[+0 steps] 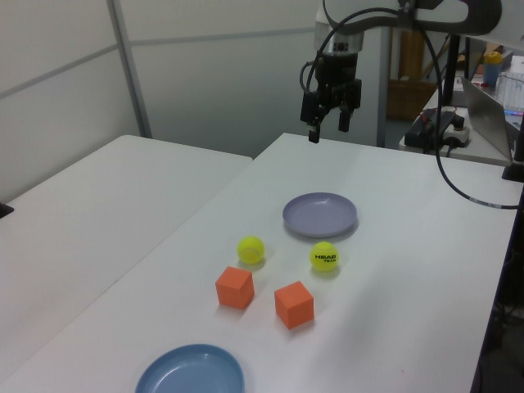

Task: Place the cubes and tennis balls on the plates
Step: 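Lower the gripper onto the first orange cube and grasp it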

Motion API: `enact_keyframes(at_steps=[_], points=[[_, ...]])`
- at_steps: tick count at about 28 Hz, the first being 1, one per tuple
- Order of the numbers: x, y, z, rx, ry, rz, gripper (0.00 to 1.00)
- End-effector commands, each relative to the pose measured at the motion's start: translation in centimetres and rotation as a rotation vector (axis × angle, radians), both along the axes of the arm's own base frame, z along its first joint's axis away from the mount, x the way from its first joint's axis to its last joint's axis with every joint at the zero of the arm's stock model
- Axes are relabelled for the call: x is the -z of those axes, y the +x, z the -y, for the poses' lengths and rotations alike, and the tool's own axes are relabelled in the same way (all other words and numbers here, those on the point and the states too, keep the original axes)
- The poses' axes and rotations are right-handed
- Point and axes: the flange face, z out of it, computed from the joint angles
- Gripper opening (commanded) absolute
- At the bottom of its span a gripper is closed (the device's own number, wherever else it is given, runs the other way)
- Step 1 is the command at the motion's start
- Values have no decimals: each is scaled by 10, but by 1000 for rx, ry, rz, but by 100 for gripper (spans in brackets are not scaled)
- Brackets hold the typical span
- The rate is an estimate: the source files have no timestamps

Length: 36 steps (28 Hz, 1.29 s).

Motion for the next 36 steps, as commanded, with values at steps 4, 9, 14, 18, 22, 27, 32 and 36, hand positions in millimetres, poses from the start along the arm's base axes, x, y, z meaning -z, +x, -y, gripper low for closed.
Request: enact_keyframes(at_steps=[4,9,14,18,22,27,32,36], points=[[36,-10,-81,45,-29,-52,100],[72,-9,-117,89,-17,-31,100],[114,-10,-147,167,-6,-5,100],[145,-15,-157,202,-6,-13,100],[178,-18,-164,221,1,-3,100],[212,-15,-168,229,-4,-47,100],[237,-13,-168,261,-7,-76,100],[247,-16,-167,263,-11,-91,100]])
